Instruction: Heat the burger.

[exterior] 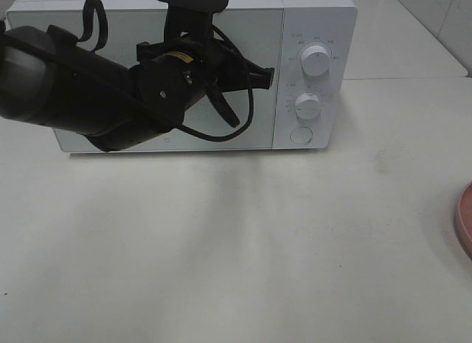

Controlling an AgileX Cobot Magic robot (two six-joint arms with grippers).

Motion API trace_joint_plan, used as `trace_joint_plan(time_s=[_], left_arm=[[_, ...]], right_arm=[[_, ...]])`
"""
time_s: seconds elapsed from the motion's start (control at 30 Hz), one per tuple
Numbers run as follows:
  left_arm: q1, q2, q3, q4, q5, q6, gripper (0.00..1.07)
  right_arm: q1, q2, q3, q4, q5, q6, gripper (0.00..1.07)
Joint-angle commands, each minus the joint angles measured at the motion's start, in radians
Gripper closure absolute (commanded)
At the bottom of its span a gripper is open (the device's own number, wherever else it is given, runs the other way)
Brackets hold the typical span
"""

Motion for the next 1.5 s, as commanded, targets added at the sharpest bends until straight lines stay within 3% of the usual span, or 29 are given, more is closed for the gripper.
trace_joint_plan(time_s=[0.03,0.07,0.23,0.47,0.63,0.8,0.93,0.97,1.0,1.03,1.07,1.1,1.13,1.17,1.2,1.23,1.27,1.3,1.33,1.37,1.4,1.47,1.5], left_arm=[[0.012,0.001,-0.023,-0.077,-0.067,0.036,1.07],[0.012,0.001,-0.023,-0.077,-0.067,0.036,1.07],[-0.051,-0.029,-0.004,-0.181,-0.051,0.147,1.07],[-0.082,-0.109,0.086,-0.186,0.024,0.154,1.07],[-0.069,-0.180,0.147,-0.157,0.215,0.170,1.07],[-0.021,-0.257,0.159,-0.069,0.632,0.188,1.07],[0.009,-0.278,0.159,-0.024,0.819,0.184,1.07],[0.030,-0.286,0.159,0.009,0.929,0.154,1.07],[0.030,-0.286,0.159,0.009,0.929,0.154,1.07],[0.042,-0.288,0.159,0.031,0.974,0.118,1.07],[0.068,-0.289,0.159,0.088,1.047,0.023,1.06],[0.068,-0.289,0.159,0.088,1.047,0.023,1.06],[0.089,-0.291,0.159,0.166,1.114,-0.101,0.96],[0.099,-0.293,0.159,0.219,1.150,-0.158,0.89],[0.099,-0.293,0.159,0.219,1.150,-0.158,0.89],[0.113,-0.302,0.159,0.321,1.217,-0.251,0.70],[0.113,-0.302,0.159,0.321,1.217,-0.251,0.70],[0.119,-0.311,0.159,0.363,1.251,-0.299,0.59],[0.134,-0.329,0.159,0.429,1.300,-0.369,0.39],[0.134,-0.329,0.159,0.429,1.300,-0.369,0.39],[0.148,-0.348,0.159,0.479,1.358,-0.421,0.21],[0.158,-0.358,0.159,0.501,1.388,-0.444,0.16],[0.182,-0.376,0.159,0.523,1.456,-0.468,0.08]], right_arm=[[-0.003,-0.026,0.003,-0.001,-0.006,-0.011,0.31],[-0.003,-0.026,0.003,-0.001,-0.006,-0.011,0.31],[-0.003,-0.026,0.003,-0.001,-0.006,-0.011,0.31],[-0.003,-0.026,0.003,-0.001,-0.006,-0.011,0.31],[-0.003,-0.026,0.003,-0.001,-0.006,-0.011,0.31],[-0.003,-0.026,0.003,-0.001,-0.006,-0.011,0.31],[-0.003,-0.026,0.003,-0.001,-0.006,-0.011,0.31],[-0.003,-0.026,0.003,-0.001,-0.006,-0.011,0.31],[-0.003,-0.026,0.003,-0.001,-0.006,-0.011,0.31],[-0.003,-0.026,0.003,-0.001,-0.006,-0.011,0.31],[-0.003,-0.026,0.003,-0.001,-0.006,-0.011,0.31],[-0.003,-0.026,0.003,-0.001,-0.006,-0.011,0.31],[-0.003,-0.026,0.003,-0.001,-0.006,-0.011,0.31],[-0.003,-0.026,0.003,-0.001,-0.006,-0.011,0.31],[-0.003,-0.026,0.003,-0.001,-0.006,-0.011,0.31],[-0.003,-0.026,0.003,-0.001,-0.006,-0.011,0.31],[-0.003,-0.026,0.003,-0.001,-0.006,-0.011,0.31],[-0.003,-0.026,0.003,-0.001,-0.006,-0.011,0.31],[-0.003,-0.026,0.003,-0.001,-0.006,-0.011,0.31],[-0.003,-0.026,0.003,-0.001,-0.006,-0.011,0.31],[-0.003,-0.026,0.003,-0.001,-0.006,-0.011,0.31],[-0.003,-0.026,0.003,-0.001,-0.006,-0.011,0.31],[-0.003,-0.026,0.003,-0.001,-0.006,-0.011,0.31]])
